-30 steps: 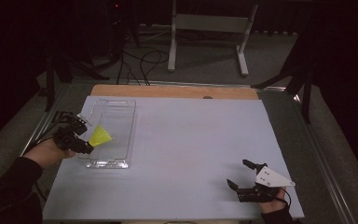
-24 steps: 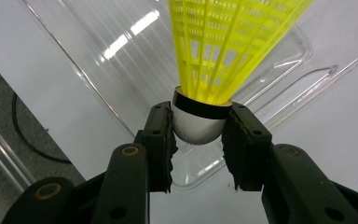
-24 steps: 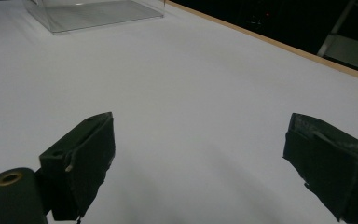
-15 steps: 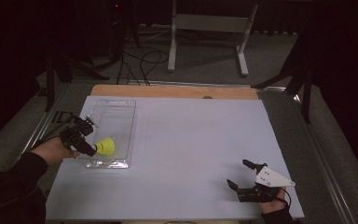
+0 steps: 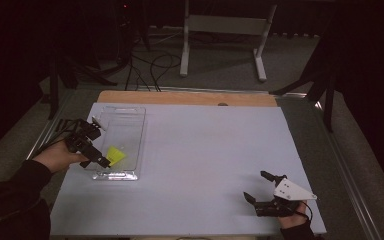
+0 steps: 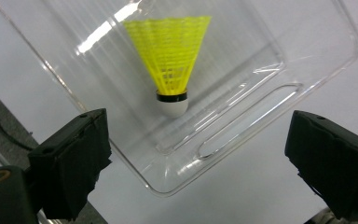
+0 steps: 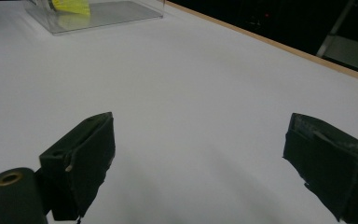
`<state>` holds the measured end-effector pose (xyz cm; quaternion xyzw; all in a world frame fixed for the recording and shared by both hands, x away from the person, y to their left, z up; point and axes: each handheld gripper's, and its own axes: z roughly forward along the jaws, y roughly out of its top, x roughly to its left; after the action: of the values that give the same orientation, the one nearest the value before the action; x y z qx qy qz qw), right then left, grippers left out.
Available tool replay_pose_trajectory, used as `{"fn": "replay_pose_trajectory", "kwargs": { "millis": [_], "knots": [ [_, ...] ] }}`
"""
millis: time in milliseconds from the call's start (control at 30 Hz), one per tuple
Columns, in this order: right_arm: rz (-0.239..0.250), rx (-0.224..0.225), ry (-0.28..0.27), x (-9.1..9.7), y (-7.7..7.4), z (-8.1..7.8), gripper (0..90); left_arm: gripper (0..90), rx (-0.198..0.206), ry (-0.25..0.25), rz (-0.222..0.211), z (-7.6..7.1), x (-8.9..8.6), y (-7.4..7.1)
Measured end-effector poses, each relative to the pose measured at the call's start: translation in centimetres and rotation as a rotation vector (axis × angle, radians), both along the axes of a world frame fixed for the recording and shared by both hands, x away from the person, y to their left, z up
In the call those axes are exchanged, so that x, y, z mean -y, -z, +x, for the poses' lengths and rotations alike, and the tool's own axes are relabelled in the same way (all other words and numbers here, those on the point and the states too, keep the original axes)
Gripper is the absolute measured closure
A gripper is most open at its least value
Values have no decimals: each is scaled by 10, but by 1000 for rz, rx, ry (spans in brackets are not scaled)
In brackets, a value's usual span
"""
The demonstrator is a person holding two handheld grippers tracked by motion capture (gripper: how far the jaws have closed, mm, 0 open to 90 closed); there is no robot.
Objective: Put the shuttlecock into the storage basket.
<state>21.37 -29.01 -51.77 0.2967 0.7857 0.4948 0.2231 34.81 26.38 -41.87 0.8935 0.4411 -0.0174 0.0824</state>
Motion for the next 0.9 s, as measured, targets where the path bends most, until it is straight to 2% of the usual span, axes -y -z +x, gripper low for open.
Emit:
{"fn": "replay_pose_trajectory", "kwargs": {
  "millis": [200,300,367,667,800,900],
  "knots": [
    [0,0,1,0,0,0,92,0,7,40,-42,-1,6,-4],
    [1,-4,5,0,0,0,92,0,12,43,-61,-1,9,-5],
    [1,-4,3,0,0,0,92,0,25,47,-53,-1,11,-7],
    [0,-6,4,0,0,0,92,0,51,70,-84,2,27,-14],
    [2,-3,3,0,0,0,92,0,96,100,-100,3,36,-16],
    [1,-1,4,1,0,0,92,0,93,116,-107,4,41,-18]
  ]
}}
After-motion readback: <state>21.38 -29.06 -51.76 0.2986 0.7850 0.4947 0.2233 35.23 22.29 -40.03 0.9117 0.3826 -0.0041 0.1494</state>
